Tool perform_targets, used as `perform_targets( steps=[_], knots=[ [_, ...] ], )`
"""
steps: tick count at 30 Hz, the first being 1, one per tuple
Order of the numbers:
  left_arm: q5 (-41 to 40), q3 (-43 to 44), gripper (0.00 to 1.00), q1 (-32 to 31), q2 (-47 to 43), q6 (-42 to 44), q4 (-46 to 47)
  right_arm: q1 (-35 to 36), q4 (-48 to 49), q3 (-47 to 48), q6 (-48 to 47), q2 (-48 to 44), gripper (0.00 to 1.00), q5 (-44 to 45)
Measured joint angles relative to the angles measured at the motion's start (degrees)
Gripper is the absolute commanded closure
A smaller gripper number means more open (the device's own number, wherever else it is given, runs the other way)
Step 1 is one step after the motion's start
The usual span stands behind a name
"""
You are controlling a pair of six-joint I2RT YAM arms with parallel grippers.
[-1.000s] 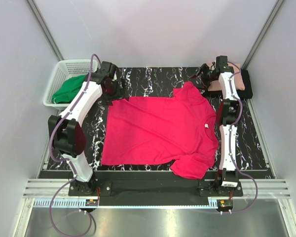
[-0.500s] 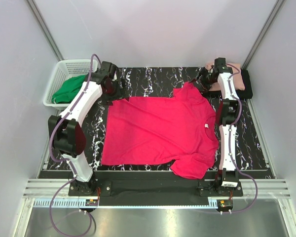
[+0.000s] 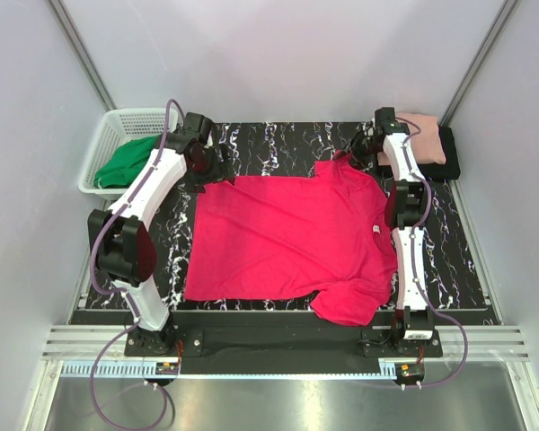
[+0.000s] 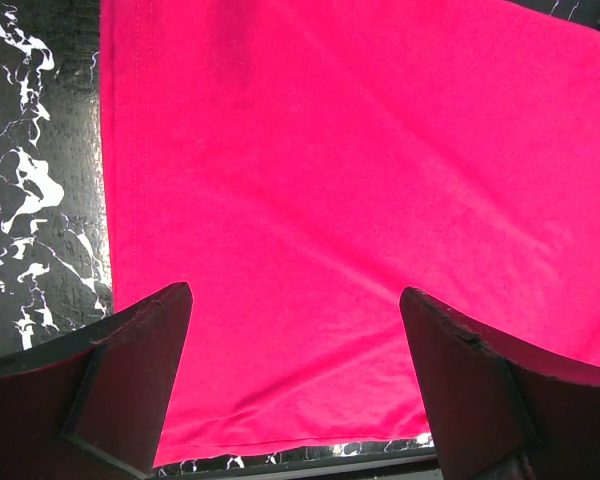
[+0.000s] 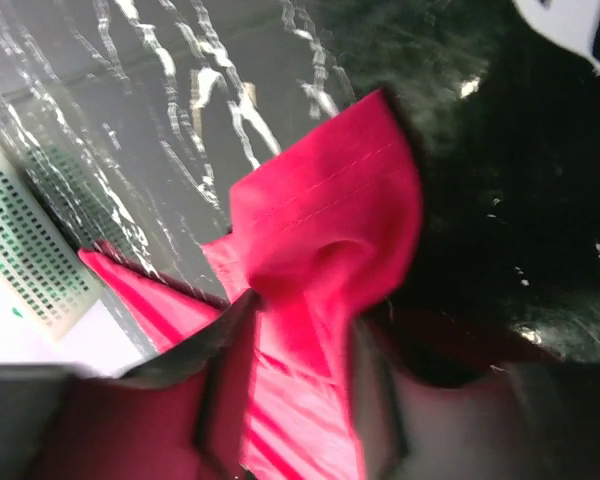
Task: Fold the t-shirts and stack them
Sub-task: Fold the tshirt
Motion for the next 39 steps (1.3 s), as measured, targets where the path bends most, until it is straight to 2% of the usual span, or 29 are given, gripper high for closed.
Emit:
perform_targets(
  steps=[1,2,4,13,15,16,19,22,27,39],
  knots=[
    [0.0,0.0,0.1,0.0,0.0,0.0,0.0,0.0,-0.4,0.0,0.0,0.2,0.67,0.0],
    [0.0,0.0,0.1,0.0,0.0,0.0,0.0,0.0,-0.5,-0.1,-0.1,0.4,0.87,0.1],
    [0.0,0.0,0.1,0.0,0.0,0.0,0.0,0.0,-0.8,-0.3,-0.1,0.5,0.99,0.6],
    [-1.4,0.0,0.09,0.3,0.1,0.0,0.0,0.0,-0.7,-0.8,-0.5,0.5,1.0,1.1],
    [-2.0,0.8,0.09,0.8,0.7,0.0,-0.1,0.0,-0.3,-1.4,-0.7,0.3,0.89,0.8],
    [-2.2,1.7,0.1,1.1,1.7,0.0,-0.2,0.0,-0.1,-1.5,-0.9,0.2,0.75,0.7],
    [-2.4,6.8,0.11,2.5,6.1,0.0,0.0,0.0,0.7,-1.7,-1.4,0.1,0.67,-0.1],
    [-2.2,10.0,0.11,3.3,9.8,0.0,0.5,0.0,1.4,-1.7,-1.8,0.0,0.66,-0.1],
    [-1.1,10.5,0.12,3.4,10.9,0.0,0.0,-0.2,3.7,-1.7,-1.4,0.0,0.59,0.0],
    [-0.7,10.1,0.12,3.1,10.8,0.1,-0.1,-2.2,8.1,-2.3,-0.2,0.0,0.58,0.7]
  ],
)
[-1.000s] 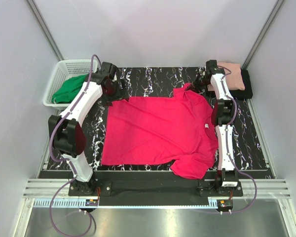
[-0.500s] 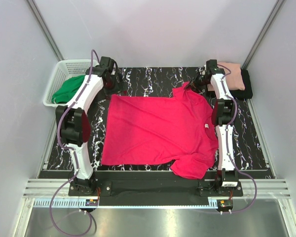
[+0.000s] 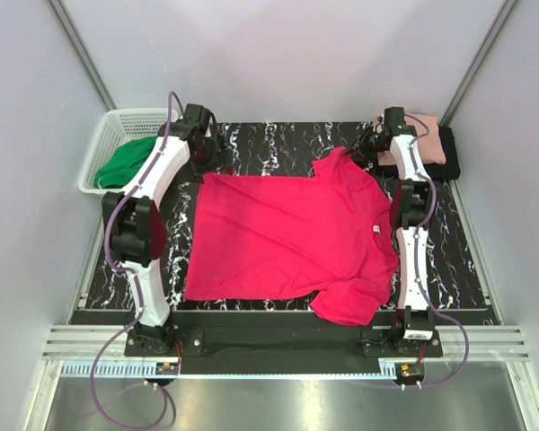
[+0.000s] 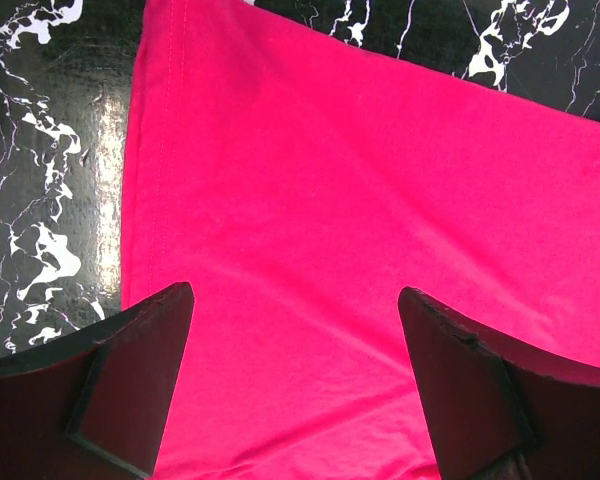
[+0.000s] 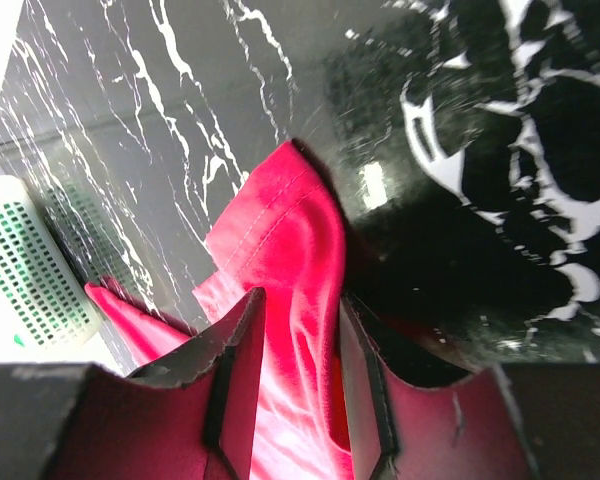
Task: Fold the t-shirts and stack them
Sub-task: Fold the tshirt
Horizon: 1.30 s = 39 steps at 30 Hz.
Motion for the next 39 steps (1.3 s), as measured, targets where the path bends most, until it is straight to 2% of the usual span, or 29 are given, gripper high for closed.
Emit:
perform_targets(
  steps=[6,12,20,24,28,33,39],
  knots=[
    [0.2,0.0,0.12,0.0,0.0,0.0,0.0,-0.4,0.6,0.0,0.6,0.0,0.6,0.3],
    [0.2,0.0,0.12,0.0,0.0,0.1,0.0,-0.5,1.3,0.0,2.4,0.0,0.71,0.2],
    [0.2,0.0,0.12,0.0,0.0,0.5,0.0,-0.7,1.8,0.0,3.6,0.2,0.62,0.1],
    [0.2,-0.1,0.12,0.0,0.0,0.5,0.0,-0.7,1.8,0.0,4.0,0.4,0.61,-0.1],
    [0.2,-0.1,0.12,0.0,0.0,0.6,0.0,-0.7,1.8,0.0,4.3,0.4,0.68,-0.1],
    [0.2,-0.1,0.12,0.0,0.0,0.9,0.0,-0.7,1.7,0.0,4.6,0.5,1.0,-0.1],
    [0.1,-0.1,0.12,0.0,0.0,0.9,0.0,-0.7,1.6,0.0,4.7,0.5,1.0,0.1]
  ],
)
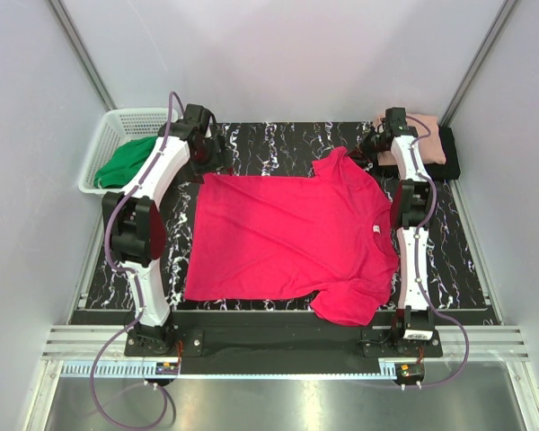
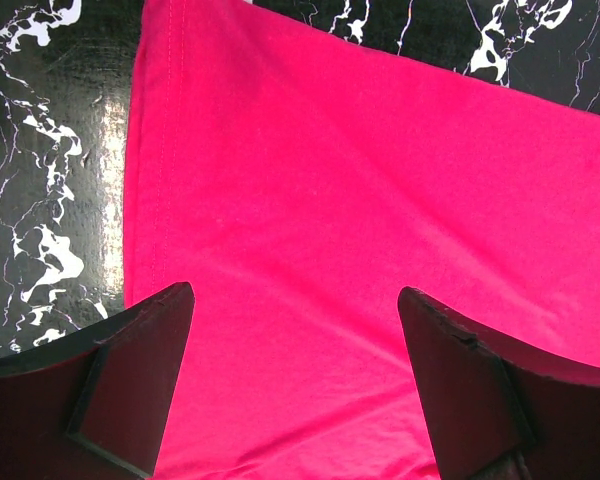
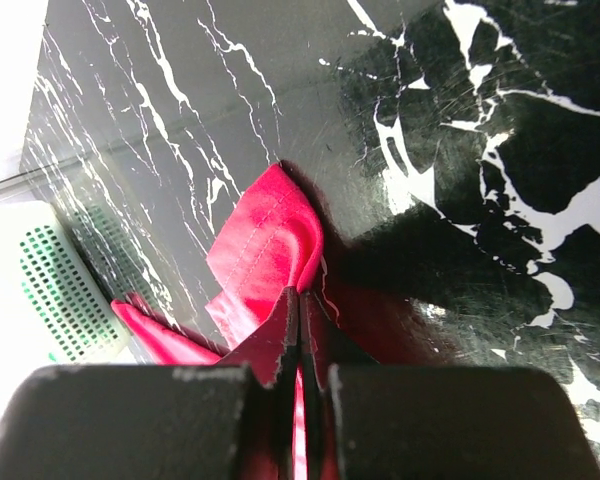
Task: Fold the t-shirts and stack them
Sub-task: Fold the tshirt
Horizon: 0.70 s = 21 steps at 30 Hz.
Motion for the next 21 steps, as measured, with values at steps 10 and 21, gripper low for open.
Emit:
perform_targets(
  steps=[10,21],
  knots=[
    [-3.4,5.6,0.12,0.0,3.2,-1.8,-1.8,0.0,-0.2,-1.7,-1.2,-1.0,1.0,0.2],
    [-3.7,22.3,0.13,1.7,22.5,-7.0,-6.3,0.0,-1.7,-6.7,-3.0,-6.2,1.0,-0.5]
  ],
)
